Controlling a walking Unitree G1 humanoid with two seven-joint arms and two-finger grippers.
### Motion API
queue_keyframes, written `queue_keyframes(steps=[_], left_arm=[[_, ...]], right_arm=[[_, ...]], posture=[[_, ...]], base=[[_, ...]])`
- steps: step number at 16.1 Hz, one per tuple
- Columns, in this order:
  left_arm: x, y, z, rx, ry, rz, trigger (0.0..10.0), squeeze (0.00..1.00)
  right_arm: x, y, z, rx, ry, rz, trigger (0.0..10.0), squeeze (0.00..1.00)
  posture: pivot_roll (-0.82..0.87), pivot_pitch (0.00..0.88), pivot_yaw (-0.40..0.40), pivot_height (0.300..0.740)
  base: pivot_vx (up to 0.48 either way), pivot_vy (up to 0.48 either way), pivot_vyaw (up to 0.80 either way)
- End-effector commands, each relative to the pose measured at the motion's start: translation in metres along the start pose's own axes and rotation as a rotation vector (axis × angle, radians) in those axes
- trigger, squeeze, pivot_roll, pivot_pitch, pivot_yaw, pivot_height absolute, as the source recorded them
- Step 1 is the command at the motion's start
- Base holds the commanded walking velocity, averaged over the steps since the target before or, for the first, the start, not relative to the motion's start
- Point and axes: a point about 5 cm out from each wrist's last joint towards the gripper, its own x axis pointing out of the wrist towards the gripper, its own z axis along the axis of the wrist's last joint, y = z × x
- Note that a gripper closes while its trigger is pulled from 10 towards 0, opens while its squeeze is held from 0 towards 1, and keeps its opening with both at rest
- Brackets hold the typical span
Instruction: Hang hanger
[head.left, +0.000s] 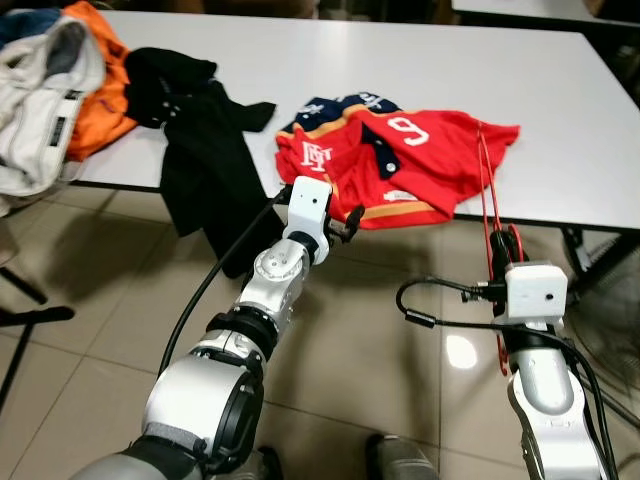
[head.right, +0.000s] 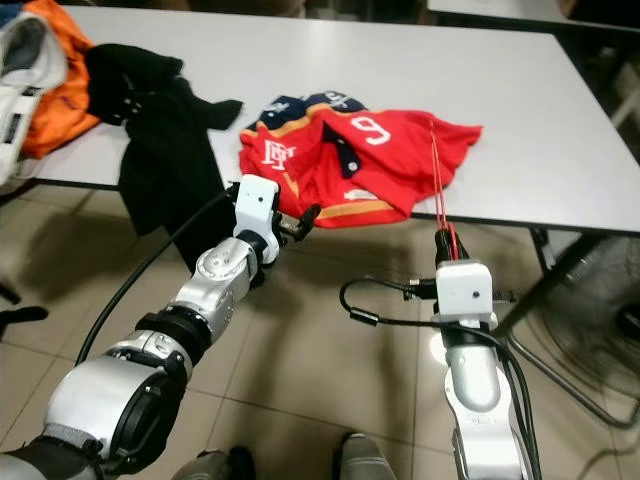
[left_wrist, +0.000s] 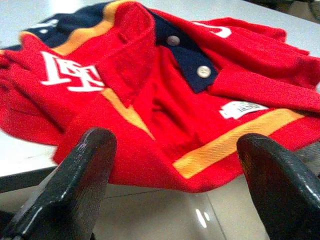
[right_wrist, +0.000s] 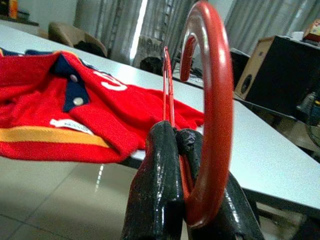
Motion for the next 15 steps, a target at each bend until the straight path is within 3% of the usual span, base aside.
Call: queue_keyframes(steps=[1,8,15], left_arm=[[0.001,-0.004,0.000,0.000,-0.003,-0.014,10.0,0.00],[-0.001,-0.014,-0.014,0.053,0.072,-0.060,10.0,0.00],[0.007,-0.027,-0.004,0.063,0.076,-0.084,10.0,0.00]], right_arm=[[-0.001,-0.001,0.005,0.009,-0.018,-0.005,0.0,0.00],[-0.004,0.001,0.005,0.011,-0.015,-0.006,0.0,0.00],[-0.006,0.002,0.004,0.014,-0.003,-0.003,0.0,0.00]], posture=[[-0.34,0.142,0.053,0.740],[-0.34,0.140,0.056,0.740],[-0.35,0.150,0.067,0.740]], base=[[0.000,0.000,0.00],[0.000,0.000,0.00],[0.000,0.000,0.00]])
